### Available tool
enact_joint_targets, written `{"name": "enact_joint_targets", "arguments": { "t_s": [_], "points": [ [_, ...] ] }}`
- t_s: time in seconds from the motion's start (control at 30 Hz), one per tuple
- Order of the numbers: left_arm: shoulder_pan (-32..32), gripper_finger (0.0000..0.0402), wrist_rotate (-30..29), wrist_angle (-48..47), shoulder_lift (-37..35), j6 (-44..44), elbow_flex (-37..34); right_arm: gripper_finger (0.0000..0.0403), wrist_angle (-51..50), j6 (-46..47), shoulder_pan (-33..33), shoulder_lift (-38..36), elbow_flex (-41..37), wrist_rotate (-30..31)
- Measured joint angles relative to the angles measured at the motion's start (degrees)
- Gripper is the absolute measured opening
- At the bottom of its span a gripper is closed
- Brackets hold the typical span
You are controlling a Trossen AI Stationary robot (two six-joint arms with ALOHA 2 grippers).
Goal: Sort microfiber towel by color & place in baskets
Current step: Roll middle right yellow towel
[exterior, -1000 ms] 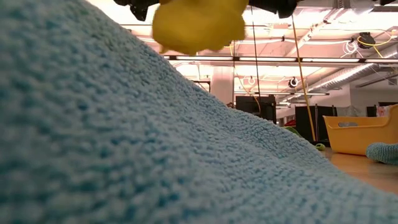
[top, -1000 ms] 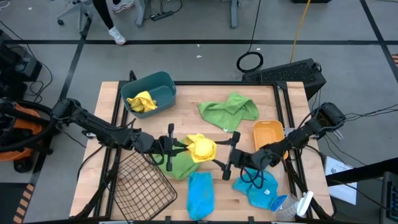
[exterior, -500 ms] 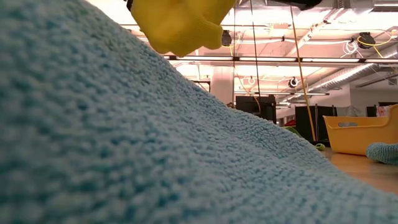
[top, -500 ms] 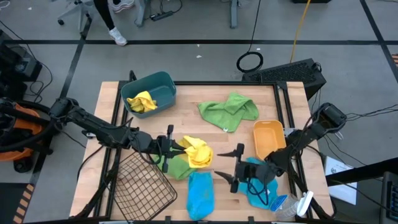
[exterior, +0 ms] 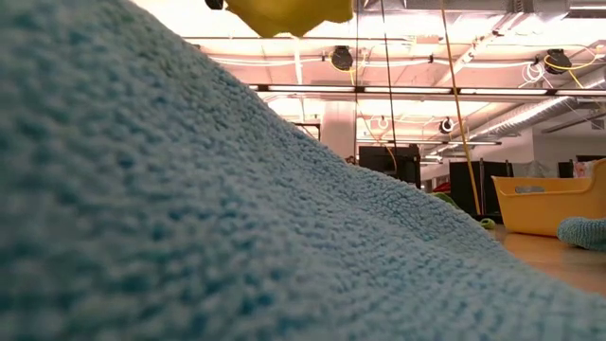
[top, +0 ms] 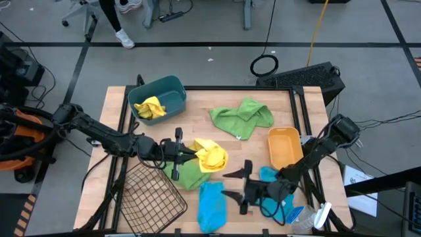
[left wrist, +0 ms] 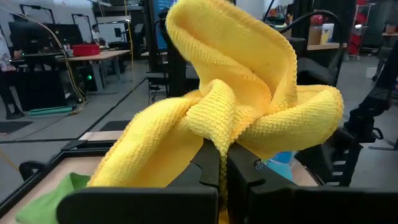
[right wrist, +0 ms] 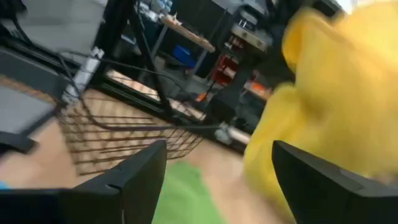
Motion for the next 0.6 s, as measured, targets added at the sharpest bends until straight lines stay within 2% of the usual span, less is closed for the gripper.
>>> {"name": "enact_joint_targets", "arguments": {
  "t_s": [0.17,0.3,0.4,0.6],
  "points": [
    [-0.6,0.0003,1.8,0.8,0.0,-1.3,0.0,0.0311,-0.1,-16.0,-0.8,5.0,9.1,1.4],
    [-1.4,0.0003,3.2,0.6,0.0,-1.3,0.0,0.0337,0.0,-26.3,-1.4,8.9,15.7,10.8],
    [-2.0,0.0003,6.1,0.5,0.0,-1.3,0.0,0.035,-0.1,-27.5,-3.0,9.8,17.5,14.8],
    [-3.1,0.0003,7.8,0.6,0.0,-1.3,0.0,0.0354,-0.6,-20.2,-7.2,10.0,17.7,13.5]
  ]
}}
